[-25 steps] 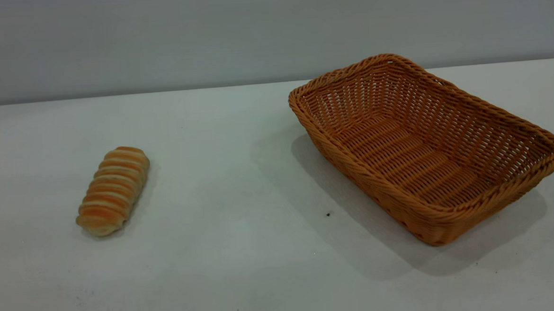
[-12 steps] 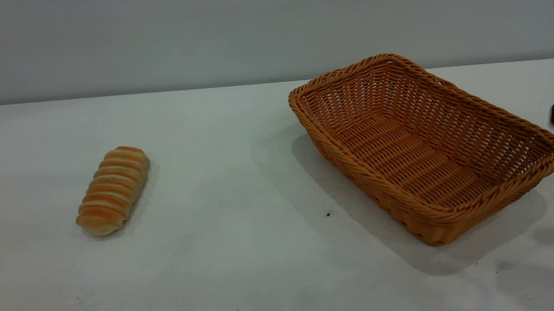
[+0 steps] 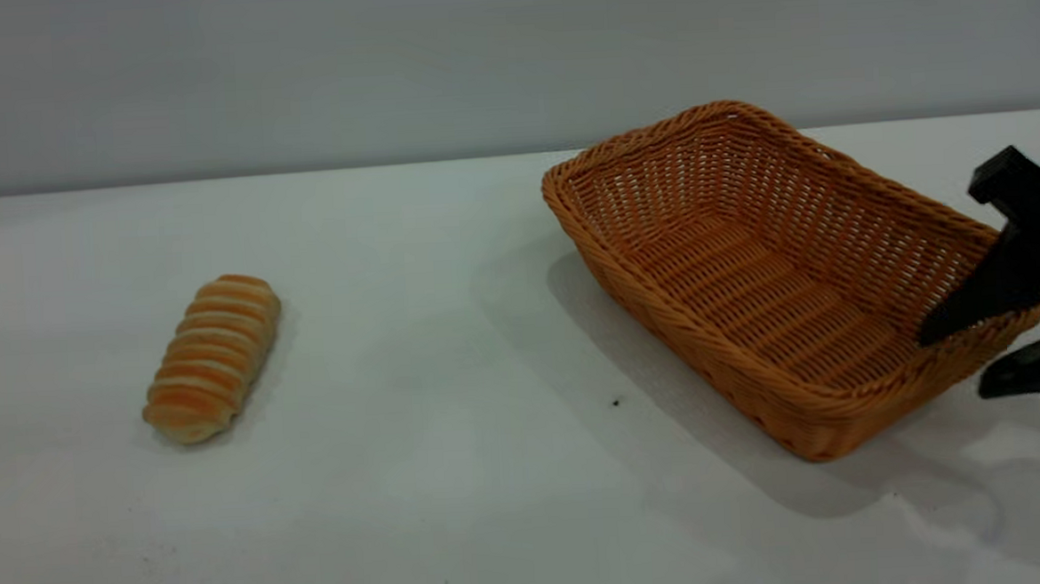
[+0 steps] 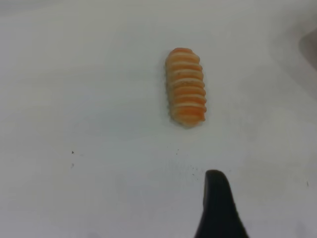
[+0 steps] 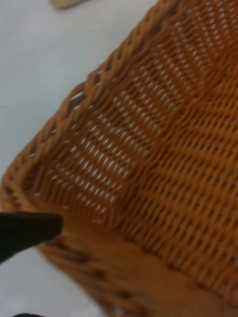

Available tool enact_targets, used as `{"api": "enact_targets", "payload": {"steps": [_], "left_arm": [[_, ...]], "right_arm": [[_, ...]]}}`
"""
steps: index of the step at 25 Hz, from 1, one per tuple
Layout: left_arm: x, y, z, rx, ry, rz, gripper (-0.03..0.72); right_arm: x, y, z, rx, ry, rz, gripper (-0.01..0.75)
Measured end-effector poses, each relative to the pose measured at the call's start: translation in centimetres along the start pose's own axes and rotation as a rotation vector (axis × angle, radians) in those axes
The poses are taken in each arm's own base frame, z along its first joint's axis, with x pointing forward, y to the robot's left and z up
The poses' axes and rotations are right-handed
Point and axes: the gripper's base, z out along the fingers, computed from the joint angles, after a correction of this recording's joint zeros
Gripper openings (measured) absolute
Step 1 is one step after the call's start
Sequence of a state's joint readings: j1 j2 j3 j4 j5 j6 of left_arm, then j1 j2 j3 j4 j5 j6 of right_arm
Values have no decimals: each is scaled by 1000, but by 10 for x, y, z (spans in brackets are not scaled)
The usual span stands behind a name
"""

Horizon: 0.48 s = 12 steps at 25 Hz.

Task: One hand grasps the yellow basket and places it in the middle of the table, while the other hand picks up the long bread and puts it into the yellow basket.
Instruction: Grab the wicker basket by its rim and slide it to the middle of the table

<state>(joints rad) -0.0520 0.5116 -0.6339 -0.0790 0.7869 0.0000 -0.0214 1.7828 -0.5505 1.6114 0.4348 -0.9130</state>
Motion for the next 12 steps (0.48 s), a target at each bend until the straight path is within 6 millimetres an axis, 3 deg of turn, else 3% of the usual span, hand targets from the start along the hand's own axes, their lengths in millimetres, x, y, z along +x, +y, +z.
{"api": "enact_targets", "payload": {"steps": [12], "left_arm": [[0, 0, 0, 0, 0, 0, 536]], "right_arm": [[-18, -8, 17, 65, -84, 88, 415]]}}
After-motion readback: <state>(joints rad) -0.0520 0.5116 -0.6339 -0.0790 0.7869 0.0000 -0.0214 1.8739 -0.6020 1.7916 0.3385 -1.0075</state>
